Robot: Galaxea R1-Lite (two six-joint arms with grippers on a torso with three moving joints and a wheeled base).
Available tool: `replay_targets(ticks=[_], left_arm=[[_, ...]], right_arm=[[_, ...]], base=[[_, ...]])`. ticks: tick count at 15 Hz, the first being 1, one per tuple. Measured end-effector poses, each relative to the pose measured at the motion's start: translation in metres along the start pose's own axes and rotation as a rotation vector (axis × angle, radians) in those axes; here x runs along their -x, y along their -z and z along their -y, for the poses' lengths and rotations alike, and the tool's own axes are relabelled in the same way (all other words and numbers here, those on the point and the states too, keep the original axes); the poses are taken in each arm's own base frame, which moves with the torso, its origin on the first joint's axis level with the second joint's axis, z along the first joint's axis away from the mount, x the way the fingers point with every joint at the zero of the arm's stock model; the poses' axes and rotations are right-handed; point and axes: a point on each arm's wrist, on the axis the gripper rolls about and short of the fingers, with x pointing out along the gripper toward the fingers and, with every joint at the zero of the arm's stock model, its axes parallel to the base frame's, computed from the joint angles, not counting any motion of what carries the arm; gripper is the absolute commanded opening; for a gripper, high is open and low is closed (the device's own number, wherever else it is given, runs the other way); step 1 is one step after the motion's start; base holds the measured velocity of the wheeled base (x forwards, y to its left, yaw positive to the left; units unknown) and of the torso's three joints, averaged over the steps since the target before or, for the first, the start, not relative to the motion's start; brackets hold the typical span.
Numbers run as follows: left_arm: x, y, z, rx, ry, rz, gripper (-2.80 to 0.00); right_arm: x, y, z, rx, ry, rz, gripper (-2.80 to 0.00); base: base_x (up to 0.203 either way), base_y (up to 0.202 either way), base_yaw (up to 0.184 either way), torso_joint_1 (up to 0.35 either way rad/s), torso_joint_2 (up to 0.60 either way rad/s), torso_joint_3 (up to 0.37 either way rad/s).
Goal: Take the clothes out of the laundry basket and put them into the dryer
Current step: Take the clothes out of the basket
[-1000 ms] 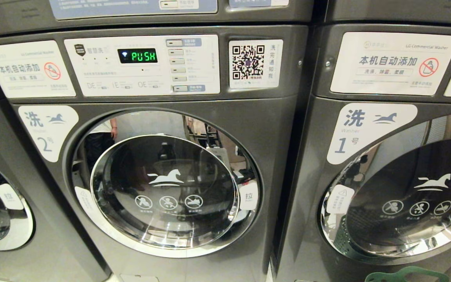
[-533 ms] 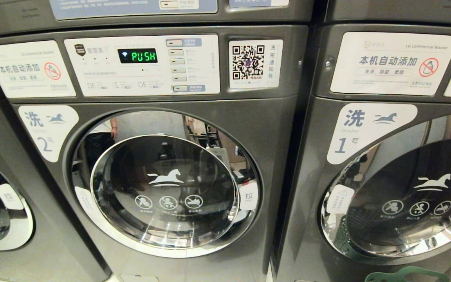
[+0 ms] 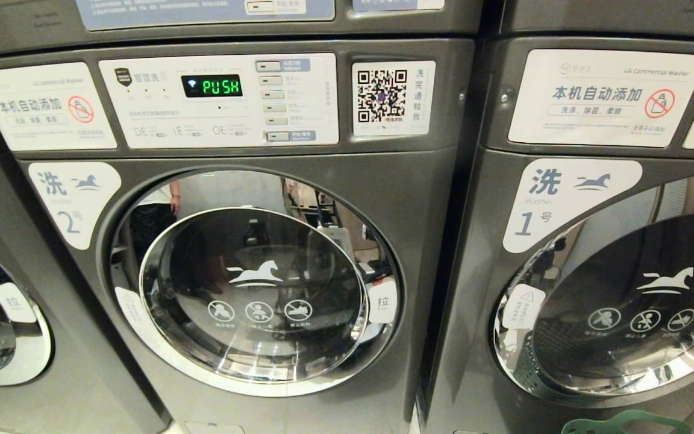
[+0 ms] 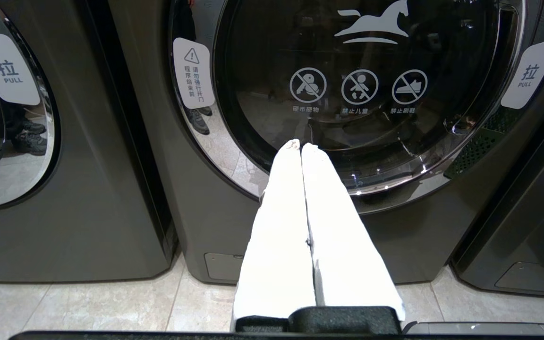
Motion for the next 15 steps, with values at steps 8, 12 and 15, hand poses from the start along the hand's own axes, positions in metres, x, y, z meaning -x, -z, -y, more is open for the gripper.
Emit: replay_targets(ticks=[8,12,15], left_arm=[[0.0000,0.0001,0.0000,0.001,0.001,-0.001,-2.80],[0.0000,0.0002,0.0000,0.002,0.001,-0.002,-2.80],[0.0000,0.0001,0.0000,0.003,0.001,-0.001,-2.80]], right_arm=[[0.0000,0.0000,0.0000,-0.015,0.001,0.000,-2.80],[0.0000,0.0000,0.0000,-0.015,0.001,-0.001,-2.80],[0.0000,0.0000,0.0000,-0.015,0.001,-0.001,-2.80]], base=[[0.000,0.000,0.000,0.001,0.00,-0.016],[0.000,0.000,0.000,0.003,0.00,-0.173],[0.000,0.000,0.000,0.002,0.00,-0.200]])
